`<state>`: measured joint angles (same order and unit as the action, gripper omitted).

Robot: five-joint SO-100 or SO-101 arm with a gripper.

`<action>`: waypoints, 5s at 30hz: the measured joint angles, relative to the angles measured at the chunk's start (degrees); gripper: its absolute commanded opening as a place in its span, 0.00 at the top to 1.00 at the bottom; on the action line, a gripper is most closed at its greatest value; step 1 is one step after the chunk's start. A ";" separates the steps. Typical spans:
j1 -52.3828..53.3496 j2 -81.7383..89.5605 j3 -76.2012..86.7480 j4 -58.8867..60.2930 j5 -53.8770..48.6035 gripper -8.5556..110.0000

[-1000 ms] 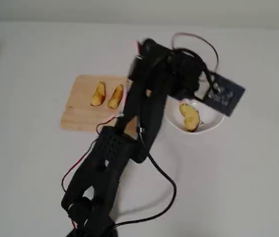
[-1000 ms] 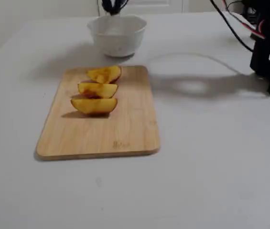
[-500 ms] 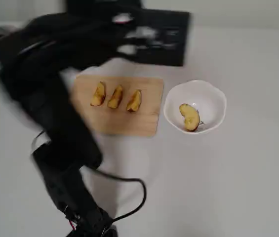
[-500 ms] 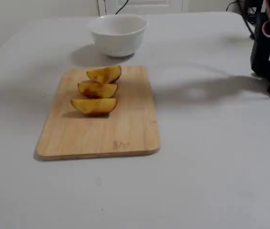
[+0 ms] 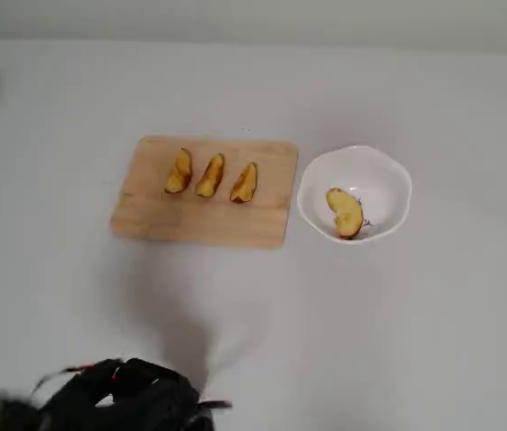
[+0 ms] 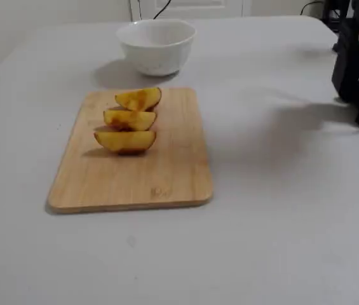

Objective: Pick up the leftmost apple slice from the cutting board and place it into the bowl

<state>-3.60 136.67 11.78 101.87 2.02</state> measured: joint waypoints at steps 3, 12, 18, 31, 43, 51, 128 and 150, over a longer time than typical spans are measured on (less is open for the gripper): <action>-1.49 8.00 9.05 -0.26 0.18 0.93; -6.06 50.36 78.05 -20.48 0.70 0.93; -6.94 52.91 107.23 -27.86 2.11 0.90; -2.29 53.17 154.86 -43.77 -2.02 0.93; -1.76 53.26 165.06 -46.41 -1.49 0.92; -1.58 53.26 164.97 -46.49 -1.32 0.93; -1.23 53.26 164.97 -46.49 -1.32 0.93; -1.23 53.26 164.97 -46.49 -1.32 0.93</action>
<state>-4.83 189.93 176.75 55.37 0.70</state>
